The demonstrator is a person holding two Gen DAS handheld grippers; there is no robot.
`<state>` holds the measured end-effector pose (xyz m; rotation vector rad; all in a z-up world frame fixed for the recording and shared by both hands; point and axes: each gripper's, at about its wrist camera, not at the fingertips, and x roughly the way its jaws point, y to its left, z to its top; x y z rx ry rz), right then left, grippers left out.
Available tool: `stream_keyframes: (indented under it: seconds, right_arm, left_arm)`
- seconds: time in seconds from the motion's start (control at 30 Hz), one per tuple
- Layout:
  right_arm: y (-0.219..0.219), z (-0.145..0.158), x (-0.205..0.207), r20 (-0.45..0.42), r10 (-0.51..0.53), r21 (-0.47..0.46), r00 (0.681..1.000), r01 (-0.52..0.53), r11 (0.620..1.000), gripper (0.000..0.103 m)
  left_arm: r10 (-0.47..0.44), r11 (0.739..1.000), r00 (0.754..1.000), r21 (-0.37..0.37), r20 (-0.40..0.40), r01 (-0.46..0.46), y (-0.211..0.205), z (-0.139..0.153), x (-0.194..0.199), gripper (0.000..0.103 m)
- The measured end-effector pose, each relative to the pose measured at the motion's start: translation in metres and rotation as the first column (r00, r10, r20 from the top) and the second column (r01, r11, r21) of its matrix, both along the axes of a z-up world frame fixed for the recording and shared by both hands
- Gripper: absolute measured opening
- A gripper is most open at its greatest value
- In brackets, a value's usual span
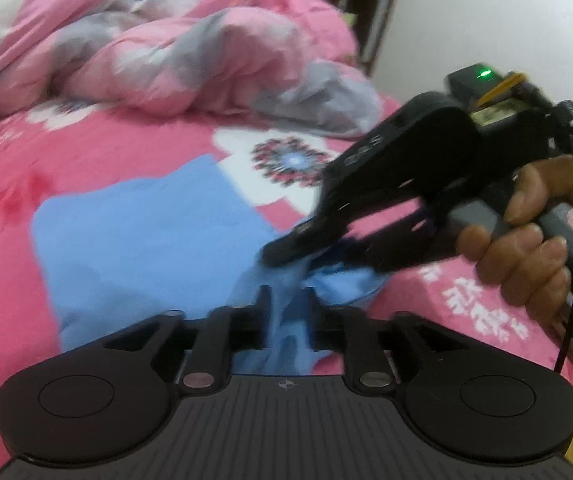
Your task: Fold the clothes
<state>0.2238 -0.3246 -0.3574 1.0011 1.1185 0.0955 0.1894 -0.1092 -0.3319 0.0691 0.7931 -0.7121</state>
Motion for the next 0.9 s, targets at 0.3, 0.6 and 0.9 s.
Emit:
stream_keyframes:
  seconds: [0.3, 0.6, 0.9]
  right_arm:
    - [0.103, 0.058, 0.054, 0.183, 0.372, -0.381, 0.91, -0.283, 0.88, 0.007]
    - [0.345, 0.049, 0.087, 0.166, 0.872, -0.693, 0.461, -0.575, 0.436, 0.007]
    - [0.463, -0.022, 0.069, 0.051, 0.936, -0.703, 0.349, -0.653, 0.282, 0.007]
  left_arm:
    - [0.367, 0.93, 0.917, 0.06, -0.158, -0.362, 0.109, -0.004, -0.02, 0.027]
    - [0.719, 0.679, 0.635, 0.089, -0.282, -0.729, 0.245, 0.001, -0.054, 0.027]
    - [0.815, 0.537, 0.475, 0.126, -0.332, -0.834, 0.316, -0.019, -0.079, 0.027]
